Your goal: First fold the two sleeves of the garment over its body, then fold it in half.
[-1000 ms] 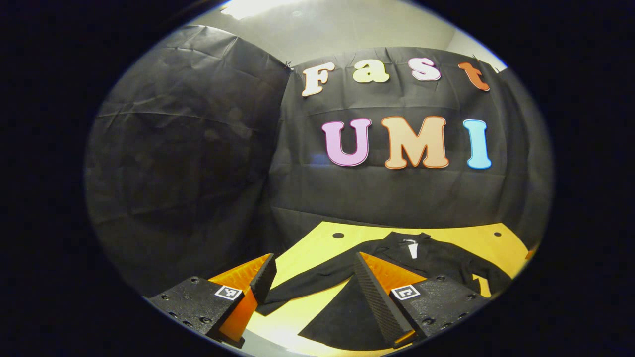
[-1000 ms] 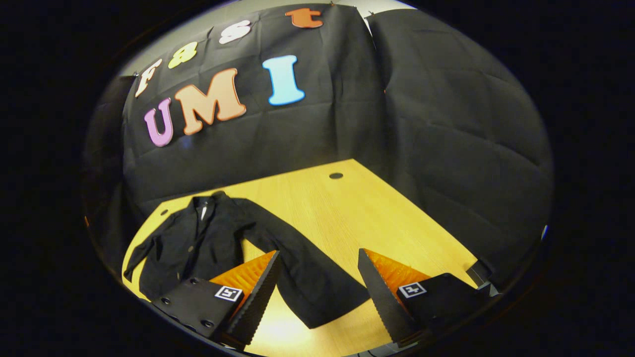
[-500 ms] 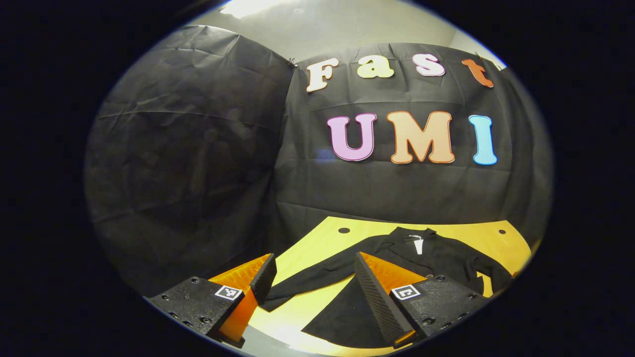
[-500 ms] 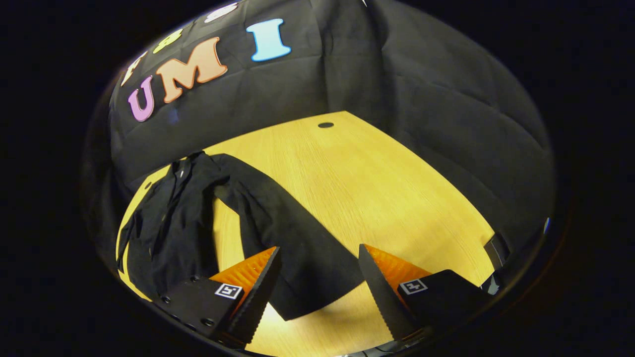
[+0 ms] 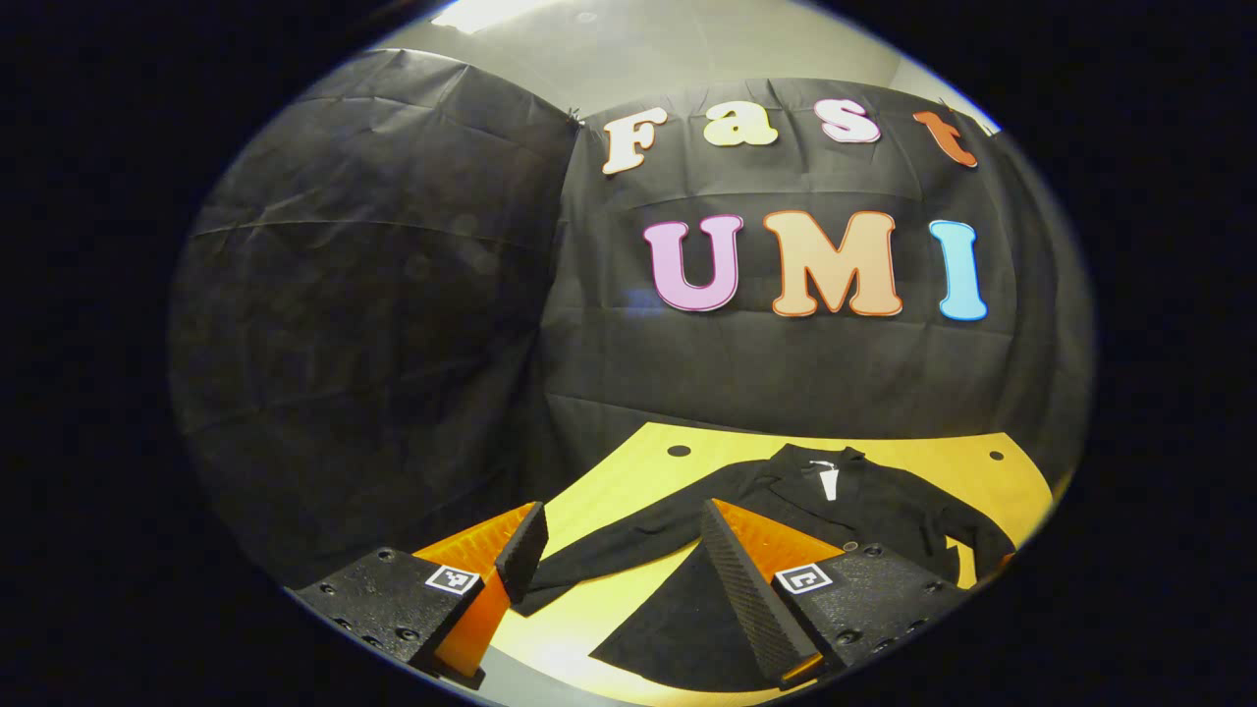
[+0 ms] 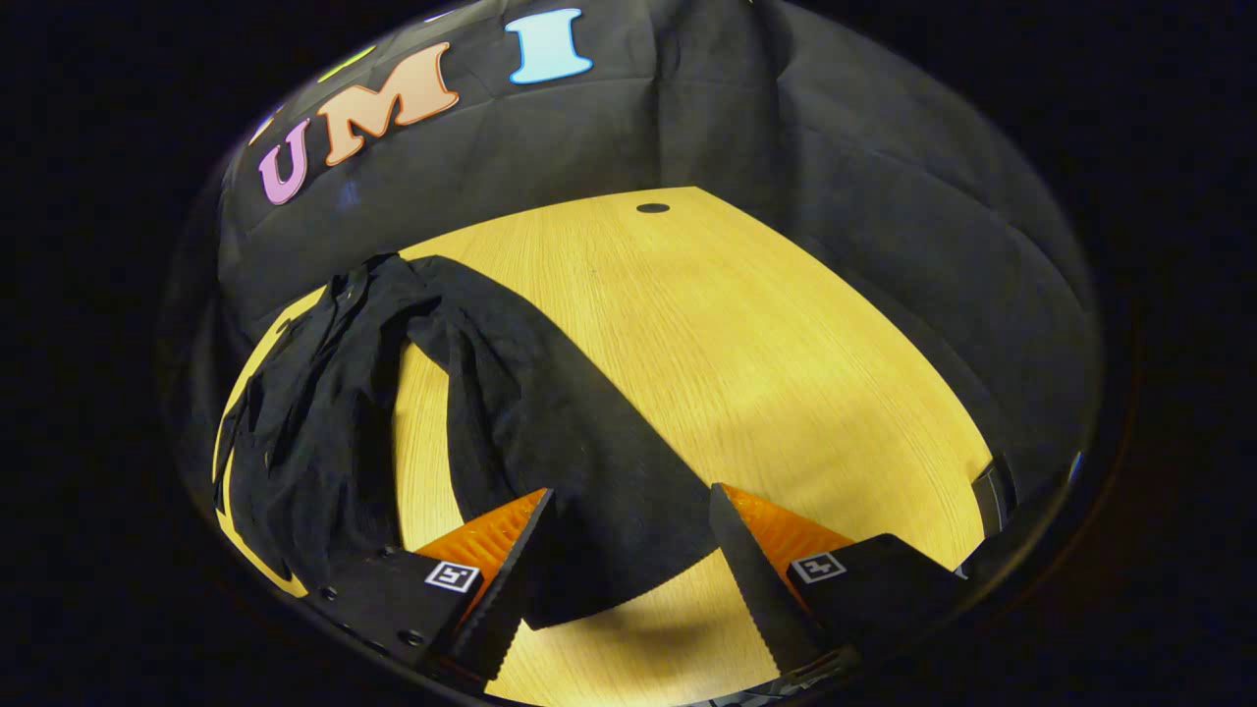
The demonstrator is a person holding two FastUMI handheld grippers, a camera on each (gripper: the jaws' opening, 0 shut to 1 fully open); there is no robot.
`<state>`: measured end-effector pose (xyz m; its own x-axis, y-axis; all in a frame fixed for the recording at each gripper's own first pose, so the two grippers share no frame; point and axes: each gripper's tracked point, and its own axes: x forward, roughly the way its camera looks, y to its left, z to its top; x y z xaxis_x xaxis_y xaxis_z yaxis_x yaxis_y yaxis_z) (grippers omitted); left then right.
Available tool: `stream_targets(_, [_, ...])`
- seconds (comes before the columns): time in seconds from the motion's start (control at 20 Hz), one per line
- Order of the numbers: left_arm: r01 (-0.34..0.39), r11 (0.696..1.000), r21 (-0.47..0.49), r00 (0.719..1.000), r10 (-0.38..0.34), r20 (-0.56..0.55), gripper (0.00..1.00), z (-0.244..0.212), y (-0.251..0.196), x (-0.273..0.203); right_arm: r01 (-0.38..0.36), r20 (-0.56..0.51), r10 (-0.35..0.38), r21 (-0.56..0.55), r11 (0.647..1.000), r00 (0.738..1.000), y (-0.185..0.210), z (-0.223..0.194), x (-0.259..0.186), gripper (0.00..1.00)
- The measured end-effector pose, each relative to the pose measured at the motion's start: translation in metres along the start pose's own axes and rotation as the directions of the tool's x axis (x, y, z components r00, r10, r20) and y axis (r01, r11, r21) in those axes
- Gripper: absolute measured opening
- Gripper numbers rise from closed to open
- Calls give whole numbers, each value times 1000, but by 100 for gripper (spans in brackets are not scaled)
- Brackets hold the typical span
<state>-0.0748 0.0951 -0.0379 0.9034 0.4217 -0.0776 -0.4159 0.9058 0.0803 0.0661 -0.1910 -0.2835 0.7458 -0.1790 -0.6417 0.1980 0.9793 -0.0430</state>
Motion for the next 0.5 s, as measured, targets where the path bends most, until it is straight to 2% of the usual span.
stream_targets(0.1, [13, 1000, 7, 1000, -13, -13, 92, -3, -5, 1, 11, 2, -11, -22, 1000, 1000, 0, 1, 1, 99])
stream_targets(0.15, [18, 1000, 9, 1000, -17, -16, 93, -5, -6, 1, 18, 7, -18, -38, 999, 1000, 0, 0, 1, 94])
stream_targets(0.2, [24, 1000, 10, 1000, -24, -18, 92, -5, -10, 2, 24, 11, -23, -58, 998, 1000, -1, 0, 2, 98])
stream_targets(0.25, [28, 1000, 11, 999, -28, -20, 93, -6, -11, 3, 24, 16, -23, -62, 998, 1000, 0, 1, 2, 94])
stream_targets(0.3, [34, 999, 15, 999, -34, -21, 93, -6, -13, 4, 23, 13, -23, -50, 998, 1000, 0, 0, 2, 98])
stream_targets(0.35, [37, 999, 26, 999, -36, -24, 92, -7, -14, 5, 33, 12, -32, -38, 999, 999, -3, 1, 2, 93])
stream_targets(0.4, [38, 999, 37, 999, -37, -24, 92, -7, -13, 6, 42, 12, -42, -24, 999, 999, -6, 3, 2, 95])
stream_targets(0.45, [42, 998, 45, 999, -41, -25, 94, -6, -14, 8, 46, 5, -46, -10, 999, 999, -7, 3, 4, 83])
stream_targets(0.5, [47, 998, 49, 999, -45, -26, 94, -6, -14, 9, 56, 2, -56, -9, 998, 998, -9, 4, 6, 77])
